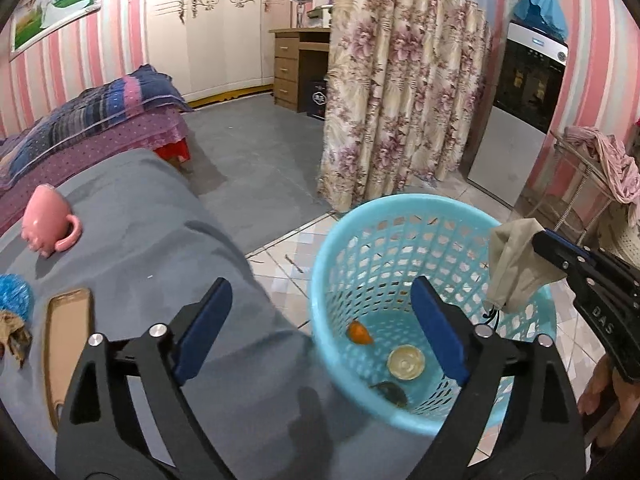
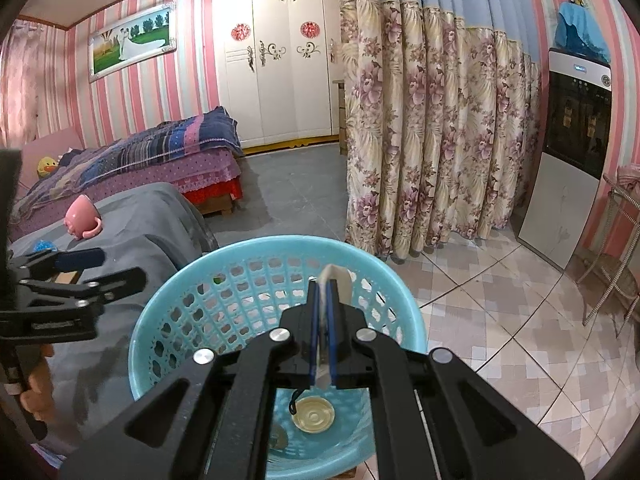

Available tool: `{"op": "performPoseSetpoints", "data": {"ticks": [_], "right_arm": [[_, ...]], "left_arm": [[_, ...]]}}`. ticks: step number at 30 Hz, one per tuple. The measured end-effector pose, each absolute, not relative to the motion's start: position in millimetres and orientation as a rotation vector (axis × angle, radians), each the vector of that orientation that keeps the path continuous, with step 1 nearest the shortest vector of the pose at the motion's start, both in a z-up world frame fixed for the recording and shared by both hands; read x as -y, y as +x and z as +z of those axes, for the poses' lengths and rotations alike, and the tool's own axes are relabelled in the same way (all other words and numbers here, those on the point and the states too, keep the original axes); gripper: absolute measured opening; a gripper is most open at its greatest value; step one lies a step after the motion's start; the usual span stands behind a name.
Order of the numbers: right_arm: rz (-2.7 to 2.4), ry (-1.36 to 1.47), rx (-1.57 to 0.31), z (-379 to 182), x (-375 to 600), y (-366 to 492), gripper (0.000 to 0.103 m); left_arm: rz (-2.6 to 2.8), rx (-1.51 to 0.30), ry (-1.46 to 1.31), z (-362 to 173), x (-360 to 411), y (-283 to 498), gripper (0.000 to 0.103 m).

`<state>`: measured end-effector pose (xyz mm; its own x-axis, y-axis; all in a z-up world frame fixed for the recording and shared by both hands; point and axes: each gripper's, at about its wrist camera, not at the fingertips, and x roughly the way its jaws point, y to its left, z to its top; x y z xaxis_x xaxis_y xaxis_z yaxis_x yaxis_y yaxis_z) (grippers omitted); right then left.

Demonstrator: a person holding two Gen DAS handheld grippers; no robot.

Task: Collect trash
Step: 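Carry the mask and orange peel to the blue basket and release both, then grasp the orange snack bag with the left tool while the right grasps the brown paper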

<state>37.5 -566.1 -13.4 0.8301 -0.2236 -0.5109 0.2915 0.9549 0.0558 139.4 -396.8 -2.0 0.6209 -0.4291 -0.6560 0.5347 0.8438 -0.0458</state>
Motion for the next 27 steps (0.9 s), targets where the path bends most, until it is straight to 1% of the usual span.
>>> {"op": "performPoseSetpoints", "data": {"ticks": [3,4,5,6,7,9,10,11,13,16,27], "right_arm": [[-0.281,0.137,-0.529,-16.6,561.0,42.4,0.006],[-0.289,0.137,-0.532,-17.5,559.6,44.4,0.016],[-0.296,0.139,-0.537,-18.9,557.8,46.4,0.043],[-0.298,0.141,-0.54,-20.1,556.6,47.4,0.058],[-0.301,0.145,-0.539,-21.4,555.4,48.0,0.07],[-0.302,0.142,-0.55,-23.9,551.3,50.7,0.07],[-0.3,0.141,-0.554,-24.4,551.0,51.9,0.072],[-0.301,0.141,-0.556,-25.0,549.2,52.7,0.08],[-0.306,0.14,-0.547,-24.8,545.7,52.5,0.091],[-0.311,0.129,-0.543,-24.7,538.4,54.2,0.095],[-0.289,0.102,-0.534,-11.2,501.0,64.4,0.095]], "left_arm": [[-0.54,-0.708,0.143,0.8,383.9,137.4,0.091],[-0.536,-0.707,0.138,1.4,379.9,136.9,0.091],[-0.531,-0.707,0.132,2.4,374.5,136.1,0.092],[-0.529,-0.707,0.128,2.6,371.2,135.5,0.092],[-0.525,-0.706,0.124,3.1,367.4,134.7,0.092],[-0.513,-0.704,0.116,3.8,358.1,133.4,0.092],[-0.505,-0.704,0.112,4.5,353.1,133.6,0.092],[-0.5,-0.703,0.108,5.0,349.6,134.0,0.092],[-0.487,-0.702,0.095,6.8,340.2,134.5,0.093],[-0.47,-0.697,0.075,9.9,322.8,133.8,0.095],[-0.421,-0.667,0.067,21.6,276.0,126.3,0.096]]}}
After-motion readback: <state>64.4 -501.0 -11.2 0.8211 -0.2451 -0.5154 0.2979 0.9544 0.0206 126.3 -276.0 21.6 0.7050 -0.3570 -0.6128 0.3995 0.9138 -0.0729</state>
